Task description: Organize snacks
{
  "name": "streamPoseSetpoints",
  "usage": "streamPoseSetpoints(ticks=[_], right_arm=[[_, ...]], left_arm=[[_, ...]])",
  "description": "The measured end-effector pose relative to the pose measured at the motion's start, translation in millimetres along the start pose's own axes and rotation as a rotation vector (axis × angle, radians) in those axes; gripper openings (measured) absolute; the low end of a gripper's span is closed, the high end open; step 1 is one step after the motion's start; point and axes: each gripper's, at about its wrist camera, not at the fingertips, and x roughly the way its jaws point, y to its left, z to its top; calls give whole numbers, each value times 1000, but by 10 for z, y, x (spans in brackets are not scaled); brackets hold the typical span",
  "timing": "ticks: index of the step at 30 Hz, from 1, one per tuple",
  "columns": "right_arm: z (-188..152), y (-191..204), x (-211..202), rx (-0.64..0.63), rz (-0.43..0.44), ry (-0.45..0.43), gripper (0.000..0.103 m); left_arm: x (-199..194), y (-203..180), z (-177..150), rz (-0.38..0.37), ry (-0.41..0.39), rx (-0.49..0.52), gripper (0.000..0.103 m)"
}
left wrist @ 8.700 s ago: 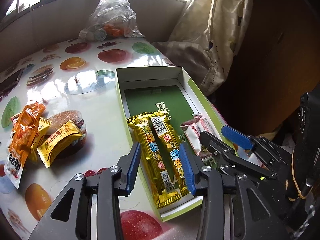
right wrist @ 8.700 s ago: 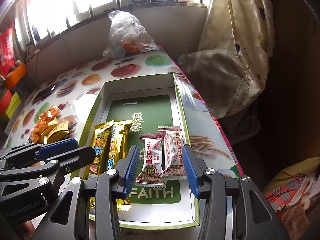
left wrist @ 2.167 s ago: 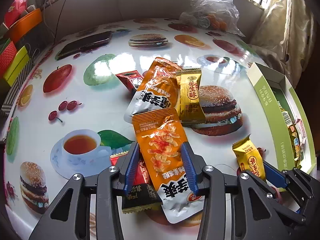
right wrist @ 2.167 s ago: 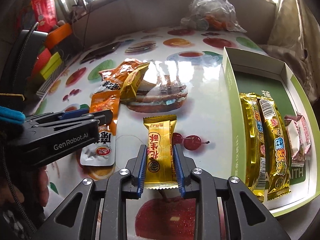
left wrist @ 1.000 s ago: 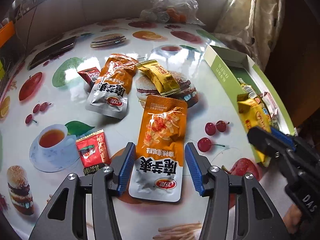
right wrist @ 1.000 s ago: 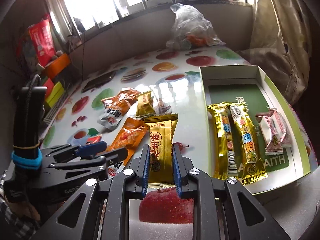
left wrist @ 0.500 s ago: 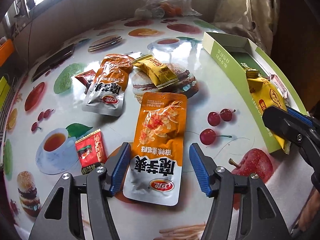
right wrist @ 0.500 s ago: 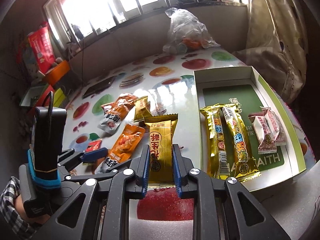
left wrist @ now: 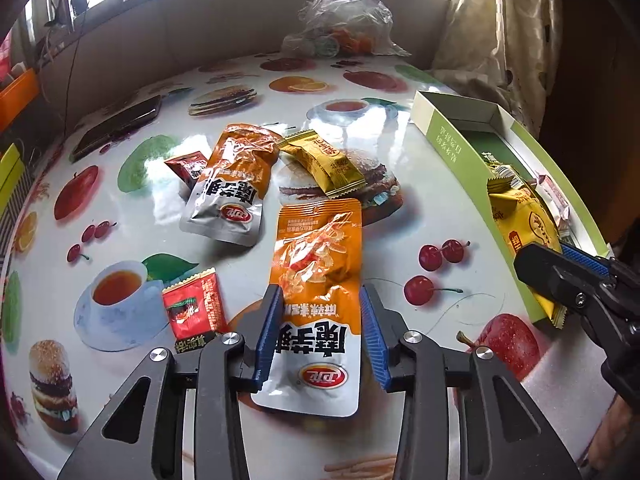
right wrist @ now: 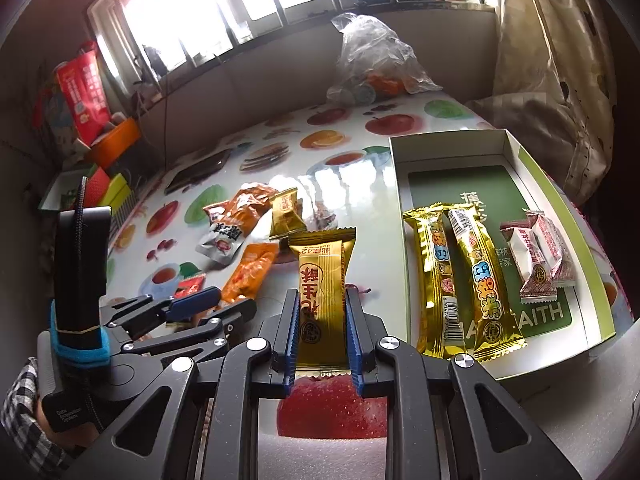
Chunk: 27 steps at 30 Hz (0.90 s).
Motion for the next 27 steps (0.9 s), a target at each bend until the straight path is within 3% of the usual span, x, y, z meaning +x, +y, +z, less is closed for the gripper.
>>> streamPoseSetpoints(ticks=[8, 9, 11, 27], right_arm=[[-13, 35, 31, -11, -8, 7, 20], [-13, 42, 27, -14, -9, 6, 20], [-10, 59, 15, -19, -9, 2, 20], [-27, 140, -86, -40, -11, -15, 20]], left_arm=[[-17, 49, -31, -9, -3, -23, 40], [-29, 58, -34, -9, -8, -28, 34], [-65, 64, -23, -21, -17, -28, 1], [-134, 153, -89, -49, -22, -71, 1]])
